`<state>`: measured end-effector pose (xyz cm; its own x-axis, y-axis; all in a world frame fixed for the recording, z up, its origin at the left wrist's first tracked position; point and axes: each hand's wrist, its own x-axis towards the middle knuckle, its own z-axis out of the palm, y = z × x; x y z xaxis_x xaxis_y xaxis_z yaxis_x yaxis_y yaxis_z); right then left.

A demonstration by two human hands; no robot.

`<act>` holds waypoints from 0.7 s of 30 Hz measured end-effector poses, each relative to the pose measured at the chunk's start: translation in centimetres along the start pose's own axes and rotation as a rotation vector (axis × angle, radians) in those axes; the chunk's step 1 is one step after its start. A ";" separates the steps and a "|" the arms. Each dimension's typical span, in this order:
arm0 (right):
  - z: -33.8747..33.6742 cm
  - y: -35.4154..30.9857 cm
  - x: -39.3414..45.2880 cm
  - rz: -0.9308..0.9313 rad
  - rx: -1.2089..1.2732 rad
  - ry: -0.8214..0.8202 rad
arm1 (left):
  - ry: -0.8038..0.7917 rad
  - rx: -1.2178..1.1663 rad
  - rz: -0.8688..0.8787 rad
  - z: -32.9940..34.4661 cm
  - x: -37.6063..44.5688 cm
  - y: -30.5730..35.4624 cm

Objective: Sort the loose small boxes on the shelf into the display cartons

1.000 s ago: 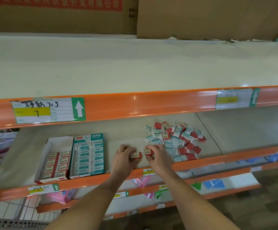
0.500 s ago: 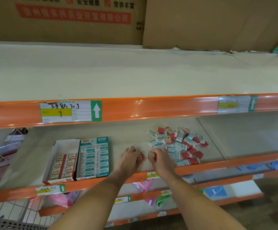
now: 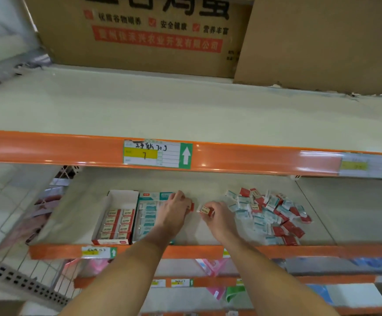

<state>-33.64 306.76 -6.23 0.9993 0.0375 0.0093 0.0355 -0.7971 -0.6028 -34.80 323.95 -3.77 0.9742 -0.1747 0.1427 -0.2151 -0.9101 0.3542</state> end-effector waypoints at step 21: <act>7.2 -13.2 1.1 -0.264 -0.020 -0.122 | 0.008 0.129 -0.312 -6.1 -4.9 -12.8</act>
<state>-33.07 321.67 -3.98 0.9462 0.3164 0.0672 0.2957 -0.7619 -0.5763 -37.22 338.79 -3.35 0.9911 0.1221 0.0528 0.1042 -0.9594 0.2621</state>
